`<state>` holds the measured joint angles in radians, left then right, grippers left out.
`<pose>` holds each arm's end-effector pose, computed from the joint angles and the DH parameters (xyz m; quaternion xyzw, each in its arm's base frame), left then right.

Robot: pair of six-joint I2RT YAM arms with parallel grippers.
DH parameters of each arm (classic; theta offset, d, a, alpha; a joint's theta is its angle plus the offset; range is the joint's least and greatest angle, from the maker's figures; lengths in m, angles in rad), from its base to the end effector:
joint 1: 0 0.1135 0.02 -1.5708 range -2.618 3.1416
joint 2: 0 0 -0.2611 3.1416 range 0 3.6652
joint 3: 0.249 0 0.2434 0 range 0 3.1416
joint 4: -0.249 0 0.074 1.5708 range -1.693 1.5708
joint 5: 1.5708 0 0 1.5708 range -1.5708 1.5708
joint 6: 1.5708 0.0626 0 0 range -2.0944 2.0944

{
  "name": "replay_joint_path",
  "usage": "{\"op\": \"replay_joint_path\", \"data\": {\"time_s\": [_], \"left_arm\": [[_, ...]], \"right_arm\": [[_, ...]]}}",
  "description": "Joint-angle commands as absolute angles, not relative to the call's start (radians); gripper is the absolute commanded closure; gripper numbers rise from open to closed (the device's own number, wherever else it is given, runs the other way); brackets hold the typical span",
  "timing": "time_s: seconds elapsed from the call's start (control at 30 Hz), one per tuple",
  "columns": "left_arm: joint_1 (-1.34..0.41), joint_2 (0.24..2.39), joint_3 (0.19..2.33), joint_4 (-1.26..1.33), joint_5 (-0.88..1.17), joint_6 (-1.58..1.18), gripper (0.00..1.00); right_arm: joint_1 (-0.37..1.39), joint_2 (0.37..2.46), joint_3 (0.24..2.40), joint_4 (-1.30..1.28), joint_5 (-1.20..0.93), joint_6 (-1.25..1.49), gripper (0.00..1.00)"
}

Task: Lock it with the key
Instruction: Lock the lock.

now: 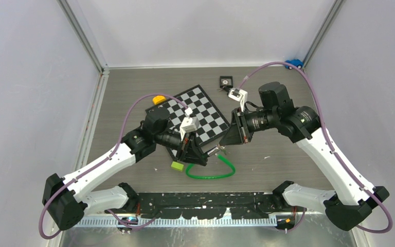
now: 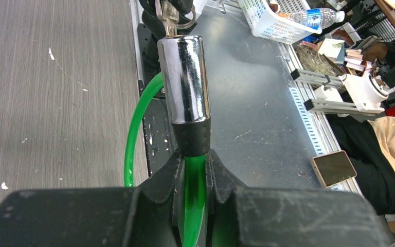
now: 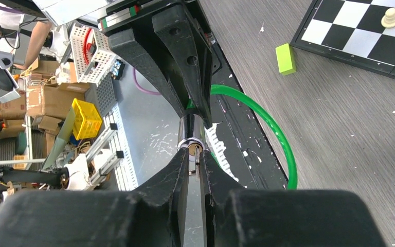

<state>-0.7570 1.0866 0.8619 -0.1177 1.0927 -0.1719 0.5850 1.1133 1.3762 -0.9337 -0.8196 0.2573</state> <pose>0.1353 -0.2043 0.3160 0.4881 0.5822 -0.6002 0.2500 0.1484 0.1532 0.3944 -0.3057 0.7866 0.4905 0.2174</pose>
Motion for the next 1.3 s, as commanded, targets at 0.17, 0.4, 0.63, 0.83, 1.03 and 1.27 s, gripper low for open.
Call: {"op": "replay_joint_path", "data": {"time_s": [0.17, 0.4, 0.63, 0.83, 1.03, 1.27], "left_arm": [[-0.753, 1.066, 0.905, -0.052, 1.125, -0.184, 1.00], [-0.753, 1.073, 0.911, -0.048, 1.133, -0.189, 1.00], [-0.753, 1.079, 0.912, -0.042, 1.140, -0.194, 1.00], [-0.753, 1.085, 0.909, -0.030, 1.143, -0.202, 1.00], [-0.753, 1.083, 0.901, -0.023, 1.147, -0.206, 1.00], [-0.753, 1.080, 0.888, -0.028, 1.148, -0.204, 1.00]], "right_arm": [[0.583, 1.039, 1.291, -0.848, -0.877, 0.167, 0.85], [0.583, 0.852, 1.108, -0.523, -0.895, 0.132, 0.98], [0.583, 0.830, 1.068, -0.488, -0.959, -0.030, 1.00], [0.589, 0.806, 1.034, -0.457, -1.006, -0.181, 1.00], [0.591, 0.757, 1.033, -0.493, -1.006, -0.339, 0.99], [0.590, 0.772, 1.121, -0.585, -0.940, -0.321, 1.00]]}}
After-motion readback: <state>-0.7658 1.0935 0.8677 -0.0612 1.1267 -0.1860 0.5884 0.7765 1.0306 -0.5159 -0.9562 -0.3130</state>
